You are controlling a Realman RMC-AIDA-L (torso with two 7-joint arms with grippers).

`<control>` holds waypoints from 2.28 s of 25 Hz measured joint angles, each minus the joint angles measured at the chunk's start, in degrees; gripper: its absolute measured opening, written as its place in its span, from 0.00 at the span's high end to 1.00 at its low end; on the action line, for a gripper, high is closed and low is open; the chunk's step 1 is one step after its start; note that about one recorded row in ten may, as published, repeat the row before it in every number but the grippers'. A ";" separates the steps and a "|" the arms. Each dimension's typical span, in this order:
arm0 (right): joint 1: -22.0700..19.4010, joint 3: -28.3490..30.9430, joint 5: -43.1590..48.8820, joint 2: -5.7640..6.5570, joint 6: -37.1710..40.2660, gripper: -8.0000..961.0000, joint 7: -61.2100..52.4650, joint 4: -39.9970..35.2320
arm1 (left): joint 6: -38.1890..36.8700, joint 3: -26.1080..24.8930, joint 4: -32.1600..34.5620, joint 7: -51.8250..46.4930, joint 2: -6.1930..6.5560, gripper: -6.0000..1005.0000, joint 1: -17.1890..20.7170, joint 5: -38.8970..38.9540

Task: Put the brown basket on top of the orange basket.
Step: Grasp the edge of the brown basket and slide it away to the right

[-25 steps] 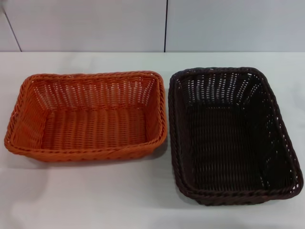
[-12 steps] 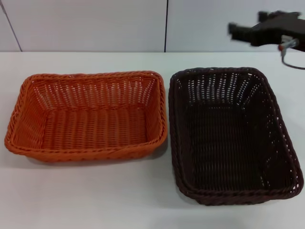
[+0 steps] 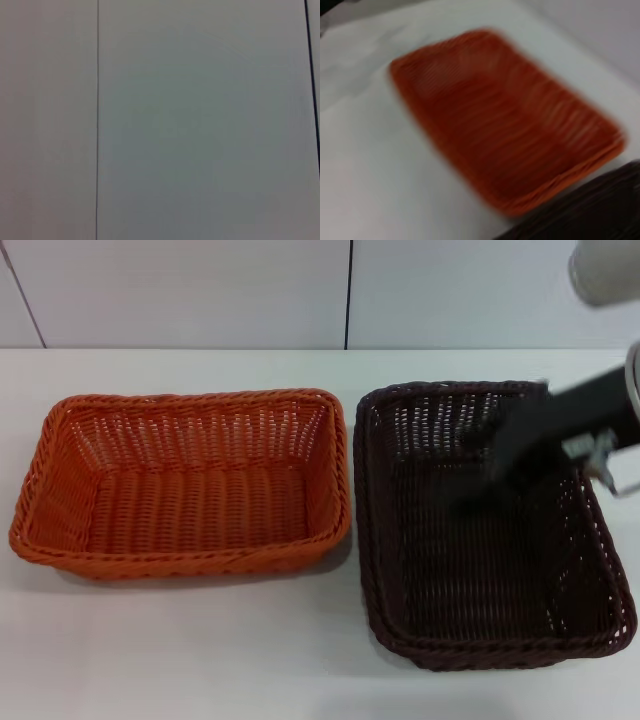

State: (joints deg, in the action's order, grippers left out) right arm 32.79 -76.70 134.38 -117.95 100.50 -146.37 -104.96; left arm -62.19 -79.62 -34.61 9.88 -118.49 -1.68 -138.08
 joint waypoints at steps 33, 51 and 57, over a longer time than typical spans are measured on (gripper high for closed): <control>5.80 -11.85 6.24 -0.83 5.48 0.21 2.77 20.68 | 3.31 0.45 3.18 -0.09 -0.01 0.22 -2.82 2.39; 5.20 -18.10 9.29 -0.96 3.84 0.49 2.82 17.24 | 3.39 0.53 4.20 -0.10 0.21 0.22 -3.64 2.15; 4.99 -18.85 10.27 -1.12 2.90 0.63 2.43 17.53 | 3.32 0.53 4.31 -0.12 0.20 0.22 -3.69 1.98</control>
State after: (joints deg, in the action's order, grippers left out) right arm 37.77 -95.55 144.65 -119.06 103.40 -143.94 -87.43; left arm -58.87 -79.09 -30.31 9.75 -118.30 -5.36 -136.10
